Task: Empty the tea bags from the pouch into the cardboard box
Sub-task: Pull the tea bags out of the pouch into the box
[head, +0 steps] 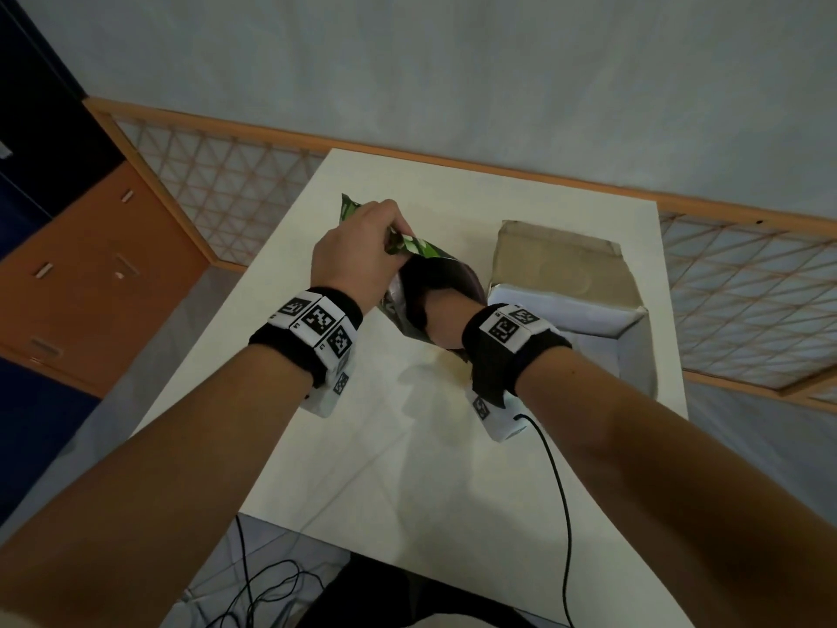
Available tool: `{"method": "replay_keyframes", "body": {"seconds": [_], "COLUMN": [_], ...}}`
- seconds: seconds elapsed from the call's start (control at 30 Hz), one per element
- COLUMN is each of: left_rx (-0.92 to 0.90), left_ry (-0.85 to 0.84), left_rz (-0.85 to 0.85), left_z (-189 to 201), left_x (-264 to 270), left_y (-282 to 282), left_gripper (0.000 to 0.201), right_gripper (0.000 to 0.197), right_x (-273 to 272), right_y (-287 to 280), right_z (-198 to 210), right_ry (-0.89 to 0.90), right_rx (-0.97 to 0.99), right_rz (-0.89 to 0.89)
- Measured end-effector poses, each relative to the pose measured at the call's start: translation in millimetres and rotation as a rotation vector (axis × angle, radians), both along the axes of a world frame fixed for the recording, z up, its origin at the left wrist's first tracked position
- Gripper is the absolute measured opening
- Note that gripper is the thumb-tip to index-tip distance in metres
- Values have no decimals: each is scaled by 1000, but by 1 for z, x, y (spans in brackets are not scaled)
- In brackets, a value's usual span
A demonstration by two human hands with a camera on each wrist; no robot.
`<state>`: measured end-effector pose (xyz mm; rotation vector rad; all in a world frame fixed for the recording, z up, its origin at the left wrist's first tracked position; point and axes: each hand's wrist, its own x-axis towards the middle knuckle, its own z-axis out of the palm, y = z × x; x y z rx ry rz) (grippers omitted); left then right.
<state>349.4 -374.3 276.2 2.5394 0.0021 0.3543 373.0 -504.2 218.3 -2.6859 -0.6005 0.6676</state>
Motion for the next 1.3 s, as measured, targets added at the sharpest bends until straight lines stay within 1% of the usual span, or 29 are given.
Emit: {"method": "replay_keyframes", "body": {"seconds": [0.1,0.17,0.27,0.33,0.43,0.5,0.57,0.63,0.67,0.73,0.77,0.8,0.83,0.87,0.93,0.97,1.0,1.03,1.1,1.13,1.2,1.23,1.3], "left_rx": [-4,-1,-9,-20,-25,-31,-49,-63,-68,-73,-74,-77,-80,-83,-84,-85,-87,-91,-100,-103,-99,-94,-66], "left_ry": [-2,2,-3,-6,-3,0,2,7,11,15,17,17,16,13,10,11,15,20,36,47,80,107,171], "left_rz": [11,10,4,16,34,35,36,32,28,20,16,14,13,14,13,12,12,14,21,24,17,-1,-59], "left_z": [1,1,1,1,1,1,1,0,-1,-2,-2,-3,-3,-3,-2,-1,-1,0,2,3,5,5,4], "left_x": [2,5,8,10,12,12,12,11,11,11,10,10,10,9,9,9,9,9,8,8,5,2,-4], "left_y": [-4,-7,-13,-17,-21,-23,-25,-27,-28,-28,-28,-28,-28,-27,-27,-27,-26,-26,-25,-24,-24,-24,-23], "left_gripper": [16,16,16,16,15,15,14,15,15,16,16,16,16,16,17,17,17,17,17,18,22,28,50], "right_gripper": [30,25,14,9,7,6,5,6,8,24,33,39,40,38,34,36,41,47,55,55,47,42,36], "right_x": [-4,-10,-24,-32,-38,-37,-36,-35,-35,-37,-38,-37,-37,-36,-34,-33,-32,-30,-24,-20,-12,-9,-3], "right_y": [-16,-31,-63,-87,-120,-137,-148,-154,-156,-158,-158,-156,-153,-147,-128,-115,-102,-91,-74,-68,-57,-51,-38], "right_z": [13,22,37,42,39,31,19,3,-7,-22,-27,-28,-26,-19,1,12,20,25,27,26,28,31,36], "right_ry": [-99,-190,-208,-226,-255,-275,-280,-241,-187,-62,-44,-67,-116,-174,-266,-276,-278,-291,-335,-353,-350,-331,-315], "right_rx": [122,299,602,722,852,813,676,542,503,412,327,253,228,259,461,578,646,644,489,429,437,462,469], "right_rz": [-26,-74,-264,-395,-595,-675,-696,-709,-709,-658,-620,-597,-601,-610,-593,-549,-488,-415,-309,-288,-272,-260,-219]}}
